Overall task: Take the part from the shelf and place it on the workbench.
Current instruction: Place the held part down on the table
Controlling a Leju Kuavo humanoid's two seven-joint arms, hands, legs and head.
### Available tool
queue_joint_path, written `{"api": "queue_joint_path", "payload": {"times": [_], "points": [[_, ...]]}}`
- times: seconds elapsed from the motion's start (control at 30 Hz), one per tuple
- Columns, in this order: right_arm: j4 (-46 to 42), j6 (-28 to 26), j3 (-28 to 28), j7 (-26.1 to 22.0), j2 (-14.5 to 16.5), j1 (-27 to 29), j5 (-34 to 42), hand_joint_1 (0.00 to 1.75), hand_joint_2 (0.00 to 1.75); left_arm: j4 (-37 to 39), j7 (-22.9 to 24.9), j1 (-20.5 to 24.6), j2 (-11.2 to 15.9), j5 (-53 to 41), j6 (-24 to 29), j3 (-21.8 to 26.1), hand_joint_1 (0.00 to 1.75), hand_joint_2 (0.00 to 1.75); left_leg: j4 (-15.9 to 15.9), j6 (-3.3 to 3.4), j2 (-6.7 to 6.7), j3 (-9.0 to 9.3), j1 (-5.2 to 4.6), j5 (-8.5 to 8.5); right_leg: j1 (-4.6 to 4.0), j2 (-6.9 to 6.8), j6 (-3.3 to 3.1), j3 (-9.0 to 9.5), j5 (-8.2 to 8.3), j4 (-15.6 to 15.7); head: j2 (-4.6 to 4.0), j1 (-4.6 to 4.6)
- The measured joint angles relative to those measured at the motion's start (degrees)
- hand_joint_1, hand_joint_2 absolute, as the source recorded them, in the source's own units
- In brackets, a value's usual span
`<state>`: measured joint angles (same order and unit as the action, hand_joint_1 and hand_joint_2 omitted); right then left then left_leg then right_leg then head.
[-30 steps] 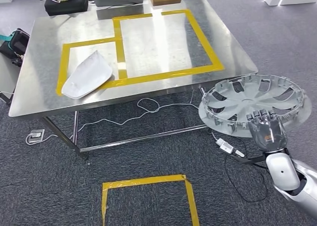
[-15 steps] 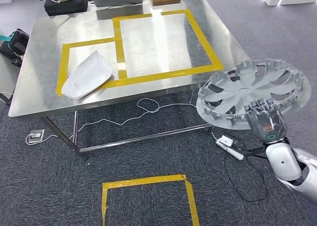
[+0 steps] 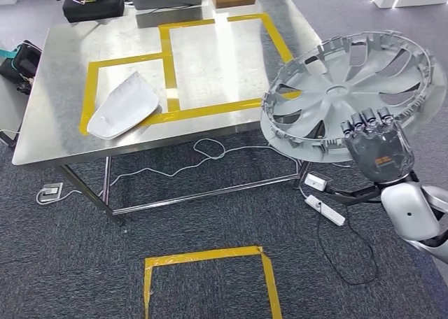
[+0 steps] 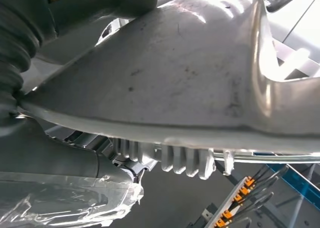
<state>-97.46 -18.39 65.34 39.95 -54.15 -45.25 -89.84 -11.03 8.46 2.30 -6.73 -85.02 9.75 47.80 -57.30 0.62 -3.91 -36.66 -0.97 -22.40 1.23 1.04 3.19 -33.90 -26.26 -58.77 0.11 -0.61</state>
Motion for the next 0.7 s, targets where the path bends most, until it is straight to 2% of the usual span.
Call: {"api": "queue_joint_path", "payload": {"times": [0.27, 0.43, 0.63, 0.7], "points": [[-2.1, -0.1, 1.7, 0.0, -1.2, -2.7, 0.0, 1.75, 1.75, 0.0, -0.1, 0.0, 0.0, -0.1, 0.9, -0.2, 0.0, 1.75, 0.0, 0.0, 0.01, 0.01, 0.0, 0.0, 0.0, 0.01, 0.02, 0.0, 0.02, 0.0, 0.0, 0.02], [-2.2, -1.0, 1.6, 0.0, -1.4, -1.4, 0.0, 1.75, 1.75, 0.0, -0.4, 0.0, 0.0, -0.2, 1.1, -0.2, 0.0, 1.75, 0.0, 0.0, 0.01, 0.0, 0.0, 0.0, 0.01, 0.02, 0.02, -0.01, 0.02, 0.0, 0.0, 0.02], [-2.2, -2.4, 0.1, 0.0, -2.0, 1.0, 0.0, 1.75, 1.75, 0.0, -3.0, 0.0, -0.1, -0.2, 1.6, -0.2, 0.0, 1.75, 0.0, 0.01, 0.0, -0.01, -0.01, -0.01, 0.01, 0.01, 0.02, -0.01, 0.02, 0.0, 0.0, 0.01], [-2.2, -2.6, -0.6, 0.0, -2.3, 1.9, 0.0, 1.75, 1.75, 0.0, -3.7, -0.1, 0.0, -0.2, 1.7, -0.2, 0.0, 1.75, -0.2, 0.32, 0.01, -0.06, -0.1, -0.16, 0.17, 0.07, 0.18, 0.03, 0.06, 0.2, 0.0, 0.02]]}}
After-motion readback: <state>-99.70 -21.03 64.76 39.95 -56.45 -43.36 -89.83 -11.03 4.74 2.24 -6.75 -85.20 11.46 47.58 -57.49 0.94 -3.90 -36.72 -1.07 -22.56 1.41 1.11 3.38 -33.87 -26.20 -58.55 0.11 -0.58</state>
